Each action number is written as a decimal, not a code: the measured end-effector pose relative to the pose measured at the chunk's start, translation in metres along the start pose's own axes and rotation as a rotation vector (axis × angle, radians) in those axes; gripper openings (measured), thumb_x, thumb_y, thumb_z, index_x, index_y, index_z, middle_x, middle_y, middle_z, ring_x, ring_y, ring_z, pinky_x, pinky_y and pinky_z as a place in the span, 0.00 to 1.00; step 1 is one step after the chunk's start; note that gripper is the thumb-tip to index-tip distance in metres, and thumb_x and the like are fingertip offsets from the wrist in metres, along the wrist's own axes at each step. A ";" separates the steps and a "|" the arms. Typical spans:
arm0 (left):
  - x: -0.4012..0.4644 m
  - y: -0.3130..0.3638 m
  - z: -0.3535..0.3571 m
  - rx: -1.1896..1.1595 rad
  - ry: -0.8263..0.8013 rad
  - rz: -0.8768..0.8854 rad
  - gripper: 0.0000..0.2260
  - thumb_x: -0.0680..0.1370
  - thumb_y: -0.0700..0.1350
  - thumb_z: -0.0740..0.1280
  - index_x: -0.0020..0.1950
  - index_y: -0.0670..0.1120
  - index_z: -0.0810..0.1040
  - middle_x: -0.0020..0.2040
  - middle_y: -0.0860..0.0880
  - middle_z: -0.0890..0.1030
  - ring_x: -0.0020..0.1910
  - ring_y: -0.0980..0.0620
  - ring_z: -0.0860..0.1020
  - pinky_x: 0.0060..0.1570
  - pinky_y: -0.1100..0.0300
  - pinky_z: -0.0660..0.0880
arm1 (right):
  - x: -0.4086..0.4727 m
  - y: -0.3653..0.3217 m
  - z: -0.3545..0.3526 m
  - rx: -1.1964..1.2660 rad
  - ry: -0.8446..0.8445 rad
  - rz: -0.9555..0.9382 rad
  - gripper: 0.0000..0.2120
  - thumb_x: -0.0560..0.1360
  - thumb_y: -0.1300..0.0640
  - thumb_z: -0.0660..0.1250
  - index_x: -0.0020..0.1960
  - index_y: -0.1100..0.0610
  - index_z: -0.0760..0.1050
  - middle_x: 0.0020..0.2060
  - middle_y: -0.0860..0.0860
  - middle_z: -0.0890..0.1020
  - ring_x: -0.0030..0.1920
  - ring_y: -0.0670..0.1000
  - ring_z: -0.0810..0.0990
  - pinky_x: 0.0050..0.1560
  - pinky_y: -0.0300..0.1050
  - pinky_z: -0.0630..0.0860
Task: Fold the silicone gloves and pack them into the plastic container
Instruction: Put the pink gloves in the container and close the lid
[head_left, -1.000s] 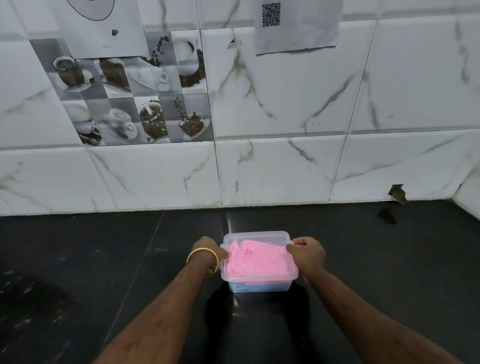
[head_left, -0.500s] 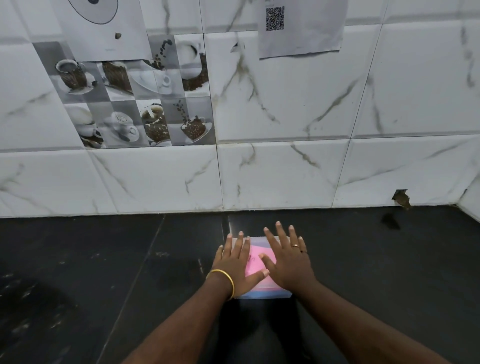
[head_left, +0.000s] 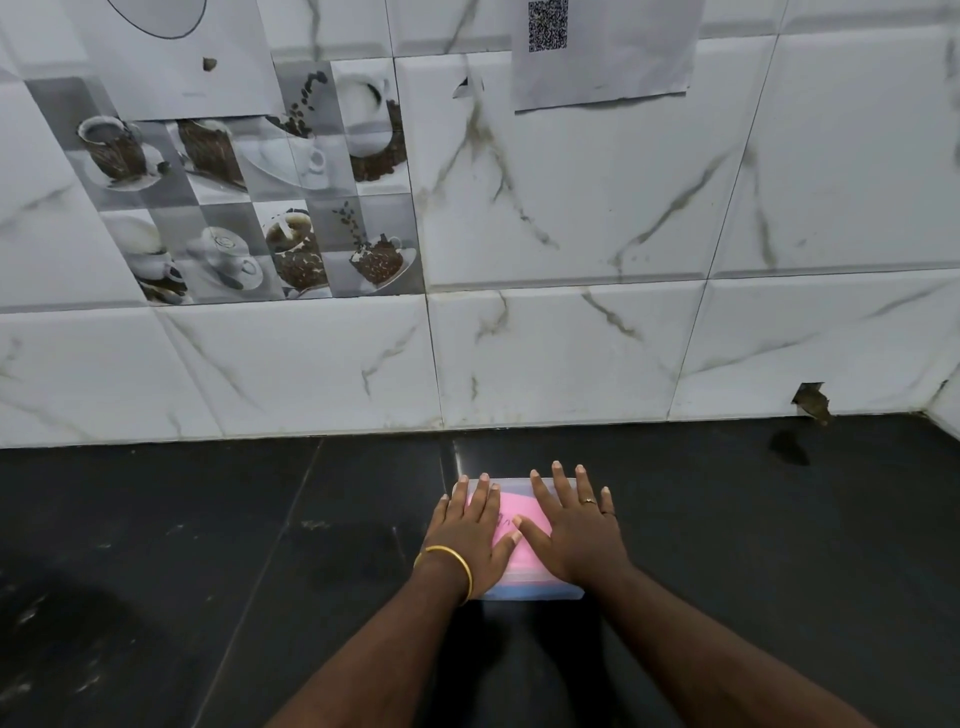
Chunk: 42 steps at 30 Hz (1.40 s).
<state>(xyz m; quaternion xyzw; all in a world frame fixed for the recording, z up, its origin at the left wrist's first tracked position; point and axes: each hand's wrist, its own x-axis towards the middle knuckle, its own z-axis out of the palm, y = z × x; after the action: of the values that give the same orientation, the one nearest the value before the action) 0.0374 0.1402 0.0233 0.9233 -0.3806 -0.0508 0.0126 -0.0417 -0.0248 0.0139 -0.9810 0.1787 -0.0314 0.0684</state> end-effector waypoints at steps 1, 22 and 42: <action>0.003 -0.001 0.000 -0.001 0.003 0.001 0.34 0.79 0.64 0.41 0.80 0.48 0.43 0.81 0.48 0.43 0.79 0.44 0.40 0.76 0.46 0.44 | 0.003 0.000 0.000 0.001 0.001 0.001 0.37 0.74 0.28 0.40 0.79 0.42 0.43 0.80 0.50 0.46 0.79 0.59 0.41 0.75 0.64 0.41; 0.023 -0.024 -0.006 -0.662 0.204 -0.379 0.38 0.78 0.57 0.63 0.80 0.46 0.47 0.81 0.48 0.45 0.79 0.46 0.49 0.75 0.45 0.55 | 0.041 -0.009 -0.013 0.025 -0.072 0.031 0.36 0.76 0.33 0.48 0.80 0.47 0.45 0.80 0.52 0.46 0.79 0.61 0.41 0.72 0.69 0.35; 0.017 -0.033 0.009 -1.457 0.066 -0.739 0.19 0.71 0.57 0.73 0.49 0.43 0.78 0.43 0.44 0.84 0.37 0.48 0.82 0.29 0.60 0.76 | 0.049 -0.040 0.006 0.039 -0.010 -0.089 0.36 0.76 0.31 0.45 0.79 0.45 0.45 0.80 0.50 0.47 0.79 0.58 0.43 0.75 0.64 0.43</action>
<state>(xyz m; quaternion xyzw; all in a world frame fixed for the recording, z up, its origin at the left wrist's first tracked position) 0.0719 0.1520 0.0112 0.7503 0.0776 -0.2593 0.6032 0.0187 -0.0047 0.0152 -0.9866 0.1339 -0.0328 0.0871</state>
